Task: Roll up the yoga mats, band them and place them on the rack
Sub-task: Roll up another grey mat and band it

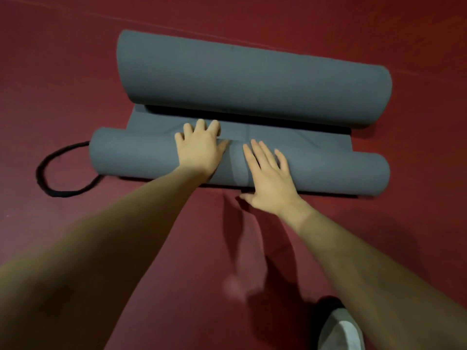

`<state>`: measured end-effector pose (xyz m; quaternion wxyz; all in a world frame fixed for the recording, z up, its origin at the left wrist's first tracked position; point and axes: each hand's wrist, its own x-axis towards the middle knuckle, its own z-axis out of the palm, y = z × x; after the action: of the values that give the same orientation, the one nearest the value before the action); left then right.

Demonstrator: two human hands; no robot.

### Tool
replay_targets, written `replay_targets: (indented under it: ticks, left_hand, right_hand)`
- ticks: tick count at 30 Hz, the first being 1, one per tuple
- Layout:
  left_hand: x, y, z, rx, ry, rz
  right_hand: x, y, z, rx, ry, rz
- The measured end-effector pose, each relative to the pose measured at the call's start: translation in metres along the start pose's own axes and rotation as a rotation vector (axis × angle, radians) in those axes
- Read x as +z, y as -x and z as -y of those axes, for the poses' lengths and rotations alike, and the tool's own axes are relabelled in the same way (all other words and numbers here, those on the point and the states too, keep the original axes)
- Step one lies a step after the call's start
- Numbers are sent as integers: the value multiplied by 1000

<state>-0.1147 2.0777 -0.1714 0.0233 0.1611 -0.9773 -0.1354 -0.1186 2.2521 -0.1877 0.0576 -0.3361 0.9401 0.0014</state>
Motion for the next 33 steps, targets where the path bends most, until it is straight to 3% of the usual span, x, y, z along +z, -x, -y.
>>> replay_targets:
  ticks: [3,7,12,19,27,33]
  left_hand:
    - [2,1,7,115,8,64]
    - [4,-9,21,271,-280,297]
    - [10,-24,17,273,-428,286]
    - [15,-11,18,292,-414,162]
    - [-9,26,18,314,-407,323]
    - [-9,65,15,309,-386,320]
  right_hand:
    - [-9,-29,-3,47,72,114]
    - [-21,-62,-10,99,129,225]
    - [-19,-72,-13,121,125,189]
    - [-16,-58,1,126,174,114]
    - [-28,-19,9,32,149,177]
    - [-26,12,15,-33,168,206]
